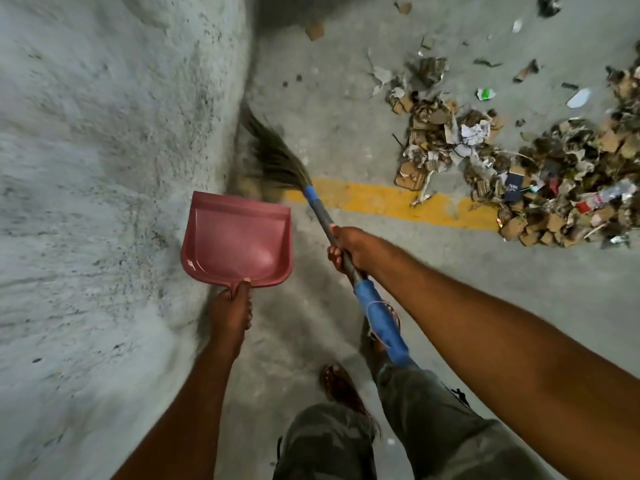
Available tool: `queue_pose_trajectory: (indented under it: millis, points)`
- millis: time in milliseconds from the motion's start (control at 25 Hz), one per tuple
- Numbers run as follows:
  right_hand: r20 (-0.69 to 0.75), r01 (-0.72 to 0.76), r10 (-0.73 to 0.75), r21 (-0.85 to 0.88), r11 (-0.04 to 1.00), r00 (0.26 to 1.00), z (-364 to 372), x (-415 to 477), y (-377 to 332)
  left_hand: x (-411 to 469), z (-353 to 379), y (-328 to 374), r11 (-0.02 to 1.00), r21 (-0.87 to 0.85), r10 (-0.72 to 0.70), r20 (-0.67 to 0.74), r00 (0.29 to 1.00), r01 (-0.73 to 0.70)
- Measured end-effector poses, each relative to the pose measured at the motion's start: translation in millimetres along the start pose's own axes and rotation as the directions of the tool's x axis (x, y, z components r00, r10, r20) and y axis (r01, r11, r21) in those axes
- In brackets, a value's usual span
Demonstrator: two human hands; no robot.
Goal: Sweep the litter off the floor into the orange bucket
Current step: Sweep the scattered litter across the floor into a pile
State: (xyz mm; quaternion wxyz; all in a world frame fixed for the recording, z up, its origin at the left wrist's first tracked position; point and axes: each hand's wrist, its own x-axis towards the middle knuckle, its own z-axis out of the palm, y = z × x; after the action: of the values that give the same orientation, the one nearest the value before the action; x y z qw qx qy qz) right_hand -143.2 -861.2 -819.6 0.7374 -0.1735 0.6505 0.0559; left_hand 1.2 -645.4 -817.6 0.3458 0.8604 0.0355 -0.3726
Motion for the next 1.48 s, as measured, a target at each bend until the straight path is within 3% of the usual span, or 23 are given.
queue_pose_trajectory:
  millis: [80,200,280,400,480,600,680,800,1000,1080,1160,1320,1480]
  points:
    - [-0.130,0.008,0.001,0.067,0.998,0.992,16.4,11.1,-9.6,17.1,2.1,17.6,1.000,-0.018,0.011,-0.007,1.000,-0.011]
    - [-0.274,0.139,-0.148,-0.051,0.989,0.950,42.0,2.1,10.6,36.1,3.0,35.1,1.000,-0.027,0.004,0.007,1.000,-0.004]
    - [-0.194,0.182,-0.194,-0.079,0.980,0.962,60.4,-3.1,7.5,50.3,0.5,41.8,1.000,-0.009,-0.012,0.015,1.000,0.012]
    - [0.058,0.157,-0.151,-0.125,0.980,0.987,84.9,14.5,-47.1,80.0,-10.3,54.1,0.999,0.034,-0.027,0.059,0.998,0.025]
    - [0.095,0.097,-0.091,-0.066,0.993,0.991,103.3,37.8,-89.8,107.5,-21.1,67.6,0.997,0.076,-0.014,0.096,0.995,0.007]
    - [-0.099,0.024,-0.008,0.159,0.987,0.995,132.4,57.9,-126.0,143.1,-41.8,100.2,0.990,0.127,0.038,0.161,0.986,-0.059]
    - [-0.260,0.087,-0.010,0.285,0.955,0.966,150.9,57.9,-132.4,167.1,-49.7,122.1,0.980,0.181,0.057,0.169,0.984,-0.088]
    - [-0.388,0.234,-0.115,0.273,0.933,0.914,171.6,43.8,-128.9,192.0,-49.0,145.0,0.978,0.186,0.053,0.193,0.980,-0.090]
    - [-0.177,0.184,-0.156,0.155,0.971,0.972,173.1,48.7,-181.8,213.8,-29.6,186.4,0.972,0.210,0.055,0.221,0.974,-0.102]
    - [-0.113,0.131,-0.103,0.276,0.952,0.988,173.3,64.7,-216.6,226.2,-16.2,206.5,0.965,0.232,0.074,0.218,0.973,-0.125]
    - [-0.203,0.120,-0.042,0.387,0.914,0.978,180.4,81.6,-237.7,241.2,-2.6,226.5,0.959,0.243,0.093,0.225,0.970,-0.148]
    - [-0.514,0.143,-0.001,0.236,0.961,0.858,177.5,86.6,-252.3,263.3,27.4,263.5,0.964,0.232,0.074,0.221,0.972,-0.126]
    - [-0.430,0.223,-0.156,0.111,0.969,0.889,164.2,76.8,-287.8,279.4,54.8,303.2,0.960,0.253,0.062,0.211,0.975,-0.115]
